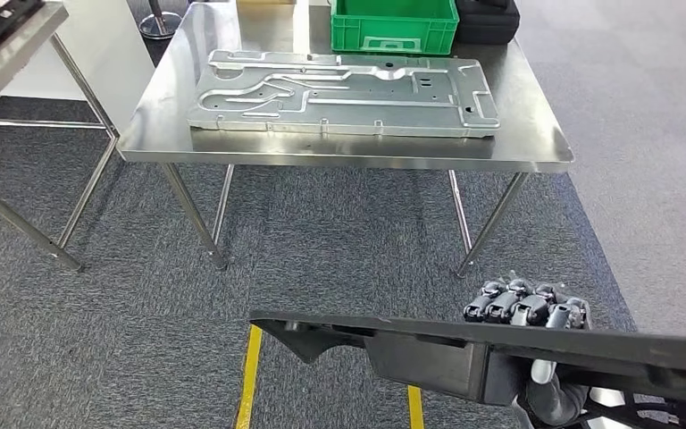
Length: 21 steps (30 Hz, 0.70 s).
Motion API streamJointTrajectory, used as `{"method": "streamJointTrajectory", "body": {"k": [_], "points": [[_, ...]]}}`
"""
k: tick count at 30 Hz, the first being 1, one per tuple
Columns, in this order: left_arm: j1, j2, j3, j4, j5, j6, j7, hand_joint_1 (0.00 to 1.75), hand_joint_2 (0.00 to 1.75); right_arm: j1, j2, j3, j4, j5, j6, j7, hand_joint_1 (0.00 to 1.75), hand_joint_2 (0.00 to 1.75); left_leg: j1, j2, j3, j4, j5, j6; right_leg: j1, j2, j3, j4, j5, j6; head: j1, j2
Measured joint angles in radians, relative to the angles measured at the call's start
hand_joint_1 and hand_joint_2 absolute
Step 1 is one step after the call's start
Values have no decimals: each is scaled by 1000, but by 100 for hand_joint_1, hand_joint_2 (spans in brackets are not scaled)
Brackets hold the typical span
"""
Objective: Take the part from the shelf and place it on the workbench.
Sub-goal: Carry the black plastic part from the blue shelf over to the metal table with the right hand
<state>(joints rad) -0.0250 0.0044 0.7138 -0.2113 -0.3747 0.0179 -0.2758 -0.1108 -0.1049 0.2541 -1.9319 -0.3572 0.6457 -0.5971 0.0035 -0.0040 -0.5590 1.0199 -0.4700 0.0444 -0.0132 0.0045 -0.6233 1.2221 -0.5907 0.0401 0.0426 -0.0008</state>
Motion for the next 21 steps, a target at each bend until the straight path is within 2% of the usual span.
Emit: {"method": "streamJointTrajectory", "body": {"k": [1,2,3,4,6,7,8,9,11,12,13,14,16,17,18,19,20,21], "points": [[0,-1,0,0,0,0,0,0,175,0,0,0,2,0,1,0,169,175,-1,-1,5,0,-6,1,0,0,-42,50,-19,2,0,0],[1,-1,1,0,0,0,0,0,175,0,0,0,4,0,3,0,169,175,-2,-2,12,0,-13,2,0,0,-72,77,-26,2,0,0],[1,-2,2,0,0,0,-1,0,175,0,0,0,6,-1,5,0,169,175,-4,-3,22,0,-22,1,1,0,-86,68,-11,-1,0,0],[2,-4,3,0,0,0,-2,0,175,-2,0,0,8,-2,6,0,169,175,-6,-3,34,0,-30,1,3,0,-81,27,25,-6,0,0],[2,-8,5,0,-2,1,-2,0,175,-5,0,0,11,-5,9,-1,169,175,-11,-4,62,-2,-50,-2,12,-1,-47,-96,120,-24,-1,0],[1,-11,7,0,-2,1,-3,0,175,-8,0,0,12,-6,10,-2,169,175,-12,-4,71,-4,-57,-5,17,-2,-35,-143,146,-33,-4,0],[0,-13,8,0,-2,2,-3,0,175,-11,1,0,13,-8,12,-2,169,175,-11,-4,77,-8,-64,-9,21,-2,-26,-172,164,-42,-6,0],[-1,-16,8,0,-2,4,-3,0,175,-13,1,0,14,-9,12,-3,169,175,-11,-3,85,-9,-66,-15,24,-2,-22,-185,169,-49,-9,0],[-3,-16,9,0,-2,6,-3,0,175,-16,2,0,16,-10,13,-2,169,175,-12,-2,93,0,-62,-28,20,-1,0,-205,174,-58,-10,0],[-3,-16,9,0,-2,7,-3,0,175,-18,3,0,16,-10,14,-3,169,175,-13,-2,91,22,-59,-32,16,-1,15,-216,171,-62,-10,0],[-4,-16,10,-1,-2,7,-3,0,175,-21,4,0,16,-11,16,-3,169,175,-12,-2,72,60,-63,-37,11,-2,30,-225,168,-65,-12,0],[-5,-16,10,-1,-2,8,-3,0,175,-22,6,0,16,-11,18,-4,169,175,-9,-2,41,113,-78,-42,9,-3,42,-231,164,-67,-15,0],[-5,-17,13,-1,-3,9,-3,0,175,-24,8,0,16,-14,22,-5,169,175,0,-2,-44,231,-133,-54,8,-3,56,-234,151,-68,-18,0],[-3,-17,15,-1,-3,9,-2,0,175,-24,8,0,16,-15,23,-5,169,175,5,-2,-79,266,-157,-59,6,-2,63,-234,144,-66,-18,0],[-1,-16,17,-1,-4,10,-2,0,175,-24,8,0,16,-16,24,-6,169,175,9,-2,-101,274,-164,-62,4,-1,71,-234,136,-63,-18,0],[0,-16,19,-1,-5,10,-2,0,175,-24,9,0,16,-17,24,-7,169,175,13,-1,-107,249,-146,-67,1,1,82,-233,127,-58,-18,0],[1,-16,22,-1,-6,10,-2,0,175,-24,10,-1,16,-17,24,-9,169,175,17,-1,-99,196,-104,-72,-2,2,94,-231,117,-53,-18,0],[3,-16,24,-1,-9,10,-2,0,175,-24,11,-2,16,-17,24,-12,169,175,21,0,-84,127,-45,-76,-4,2,104,-229,107,-46,-18,0]]}}
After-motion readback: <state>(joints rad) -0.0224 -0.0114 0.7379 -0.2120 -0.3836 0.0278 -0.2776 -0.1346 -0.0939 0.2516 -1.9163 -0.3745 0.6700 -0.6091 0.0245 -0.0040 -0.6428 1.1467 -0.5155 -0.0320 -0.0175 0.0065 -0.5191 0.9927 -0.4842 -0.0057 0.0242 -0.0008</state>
